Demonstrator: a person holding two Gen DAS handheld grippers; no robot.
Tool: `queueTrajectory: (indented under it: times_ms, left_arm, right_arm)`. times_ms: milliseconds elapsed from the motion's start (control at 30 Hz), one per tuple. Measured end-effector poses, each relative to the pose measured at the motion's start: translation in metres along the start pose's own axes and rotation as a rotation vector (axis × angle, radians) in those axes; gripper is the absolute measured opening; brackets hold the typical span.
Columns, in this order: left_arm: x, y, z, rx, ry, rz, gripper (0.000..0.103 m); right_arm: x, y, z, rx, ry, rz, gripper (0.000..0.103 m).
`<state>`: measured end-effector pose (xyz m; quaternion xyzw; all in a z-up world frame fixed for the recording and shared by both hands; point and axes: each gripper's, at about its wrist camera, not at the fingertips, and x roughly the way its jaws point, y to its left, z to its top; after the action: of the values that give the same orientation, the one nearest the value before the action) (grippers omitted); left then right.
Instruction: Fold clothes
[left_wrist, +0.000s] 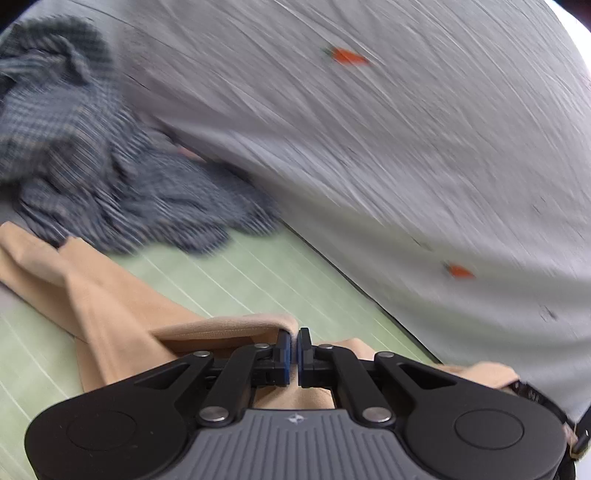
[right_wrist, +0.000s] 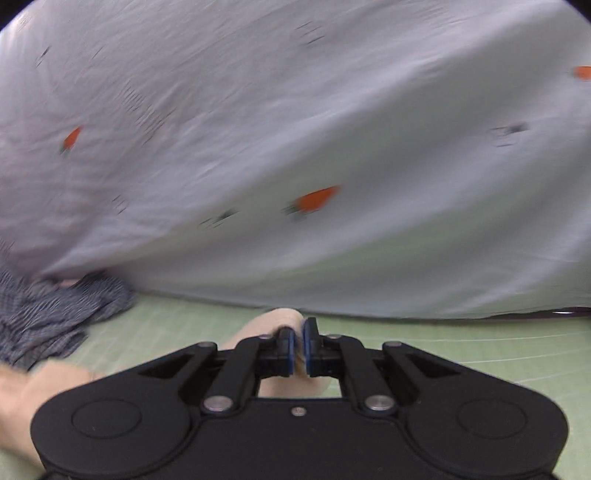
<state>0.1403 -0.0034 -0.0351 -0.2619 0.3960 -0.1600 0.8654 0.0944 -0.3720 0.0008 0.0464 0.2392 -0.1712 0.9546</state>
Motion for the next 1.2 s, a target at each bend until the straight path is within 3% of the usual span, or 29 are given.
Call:
queueTrajectory:
  times_ms: [167,333,467,567,667,700,733,800,833,1067,1200]
  left_arm:
    - [-0.011,-0.068,-0.061,0.022,0.085,-0.125,0.002]
    - [-0.019,-0.111,-0.08,-0.016,0.091,-0.248,0.002]
    - [0.009,-0.117,-0.066,0.02,0.046,-0.199,0.003]
    - [0.061,-0.095,-0.05,-0.005,0.026,-0.057,0.011]
    - [0.103,-0.075,-0.035,-0.007,0.074,0.153,0.016]
    - [0.102,-0.071,-0.034,-0.004,0.082,0.162,0.021]
    - [0.101,-0.068,-0.032,-0.001,0.088,0.169,0.026]
    - [0.089,-0.066,-0.037,0.018,0.094,0.129,0.047]
    - [0.083,-0.067,-0.042,0.042,0.11,0.113,0.051]
    - [0.071,-0.067,-0.092,0.213,0.248,0.126,0.072]
    - [0.078,-0.064,-0.107,0.254,0.31,0.13,0.073]
  right_arm:
    - [-0.054,-0.102,0.012,0.075,-0.087,-0.151,0.006]
    - [-0.098,-0.18,0.036,0.143,-0.194,-0.247,0.006]
    - [-0.107,-0.211,0.048,0.163,-0.234,-0.261,0.006]
    - [-0.077,-0.212,0.037,0.154,-0.168,-0.254,0.007]
    - [-0.031,-0.206,0.015,0.16,0.003,-0.29,0.016]
    - [-0.021,-0.202,0.004,0.174,0.049,-0.294,0.025]
    - [-0.015,-0.197,-0.008,0.191,0.087,-0.292,0.043]
    - [-0.012,-0.182,-0.033,0.203,0.126,-0.281,0.064]
    - [-0.012,-0.174,-0.046,0.203,0.152,-0.269,0.07]
    - [-0.004,-0.129,-0.119,0.242,0.366,-0.15,0.077]
    - [0.0,-0.108,-0.136,0.235,0.414,-0.088,0.083]
